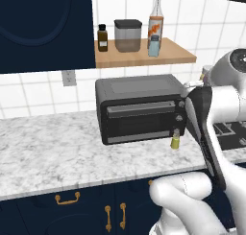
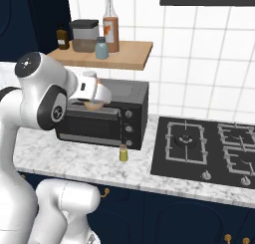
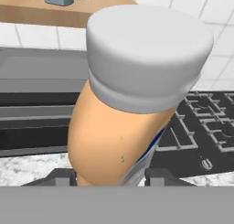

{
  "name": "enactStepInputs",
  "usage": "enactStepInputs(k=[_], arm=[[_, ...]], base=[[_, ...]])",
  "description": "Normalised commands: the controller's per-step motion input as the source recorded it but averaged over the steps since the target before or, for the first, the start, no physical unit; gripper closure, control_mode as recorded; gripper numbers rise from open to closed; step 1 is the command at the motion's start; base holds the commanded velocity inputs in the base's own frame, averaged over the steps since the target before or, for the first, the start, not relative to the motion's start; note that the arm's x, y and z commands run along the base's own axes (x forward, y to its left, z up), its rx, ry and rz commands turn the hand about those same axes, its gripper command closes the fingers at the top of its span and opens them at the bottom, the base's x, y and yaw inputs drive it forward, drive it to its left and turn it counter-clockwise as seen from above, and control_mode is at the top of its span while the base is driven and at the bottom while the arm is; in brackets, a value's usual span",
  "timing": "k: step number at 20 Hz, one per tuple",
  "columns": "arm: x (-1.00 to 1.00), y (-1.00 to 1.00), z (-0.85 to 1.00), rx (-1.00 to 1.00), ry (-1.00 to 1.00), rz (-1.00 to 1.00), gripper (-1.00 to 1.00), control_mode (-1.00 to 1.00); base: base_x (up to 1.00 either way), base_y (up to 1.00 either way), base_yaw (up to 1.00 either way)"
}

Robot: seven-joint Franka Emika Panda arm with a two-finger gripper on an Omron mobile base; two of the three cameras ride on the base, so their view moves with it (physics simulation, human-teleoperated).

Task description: Put the shaker and condiment bottle from the counter next to their counterparts in the cabinet.

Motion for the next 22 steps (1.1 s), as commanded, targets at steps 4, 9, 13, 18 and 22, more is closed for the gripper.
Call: enactStepInputs(k=[4,9,13,18,22], arm=[[0.33,-0.14,0.47,0.00,0.09,0.15,1.00,-1.00],[0.38,-0.11,0.57,0.00,0.10,0.13,1.00,-1.00],[0.48,-0.08,0.43,0.00,0.11,0.12,1.00,-1.00],[0.53,-0.06,0.37,-0.01,0.10,0.10,1.00,-1.00],[0.51,-0.01,0.30,-0.04,0.07,0.07,1.00,-1.00]], base=[[0.00,0.00,0.00],[0.00,0.00,0.00],[0.00,0.00,0.00],[0.00,0.00,0.00],[0.00,0.00,0.00]])
